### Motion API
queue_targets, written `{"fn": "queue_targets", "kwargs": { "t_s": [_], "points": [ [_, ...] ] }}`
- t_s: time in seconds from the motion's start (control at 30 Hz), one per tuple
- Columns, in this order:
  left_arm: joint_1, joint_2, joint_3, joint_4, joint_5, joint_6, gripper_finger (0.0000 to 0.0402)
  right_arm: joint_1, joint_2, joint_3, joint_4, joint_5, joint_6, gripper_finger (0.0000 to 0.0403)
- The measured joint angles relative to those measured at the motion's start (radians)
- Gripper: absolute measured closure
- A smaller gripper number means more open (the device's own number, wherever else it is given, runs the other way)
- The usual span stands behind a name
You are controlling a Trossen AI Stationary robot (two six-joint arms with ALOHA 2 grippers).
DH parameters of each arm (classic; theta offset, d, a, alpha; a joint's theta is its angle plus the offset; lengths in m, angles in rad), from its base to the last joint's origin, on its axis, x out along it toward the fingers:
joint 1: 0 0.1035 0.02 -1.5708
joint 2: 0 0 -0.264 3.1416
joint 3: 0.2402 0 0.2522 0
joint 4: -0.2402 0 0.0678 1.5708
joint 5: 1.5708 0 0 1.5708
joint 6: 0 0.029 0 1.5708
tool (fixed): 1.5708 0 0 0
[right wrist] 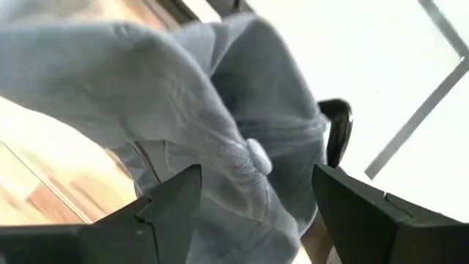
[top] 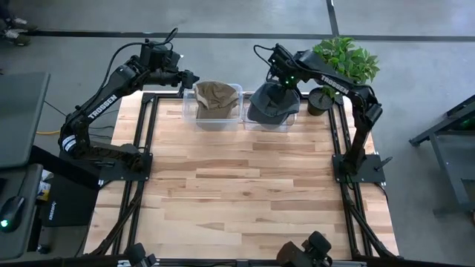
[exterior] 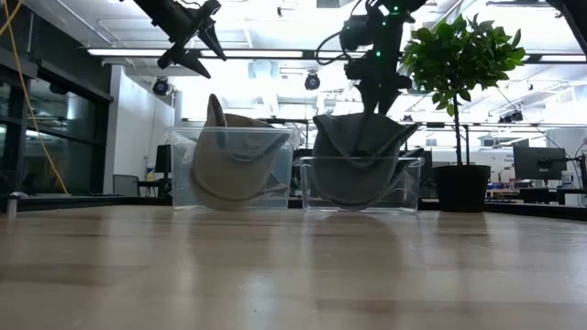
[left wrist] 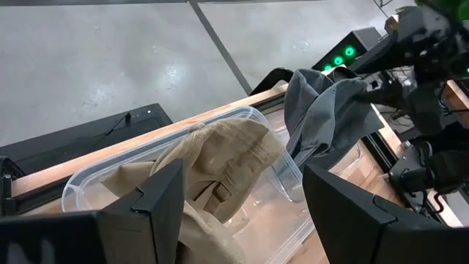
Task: Pick & Place hat
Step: Put the gray cap into the transparent bin
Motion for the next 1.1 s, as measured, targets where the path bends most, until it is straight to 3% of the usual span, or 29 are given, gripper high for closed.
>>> {"fn": "queue_targets", "kwargs": {
  "t_s": [0.23, 0.57, 1.1],
  "points": [
    [0.0, 0.0, 0.0, 0.001, -0.015, -0.003, 0.0165, 0.023, -0.037, 0.0, 0.047, -0.058, 0.014, 0.0203],
    [0.0, 0.0, 0.0, -0.005, -0.02, -0.003, 0.0165, 0.151, -0.036, 0.0, 0.058, -0.081, 0.075, 0.0392],
    [0.0, 0.0, 0.0, -0.024, -0.019, -0.002, 0.0165, 0.165, 0.133, 0.0, 0.127, -0.08, 0.196, 0.0402]
  ]
}}
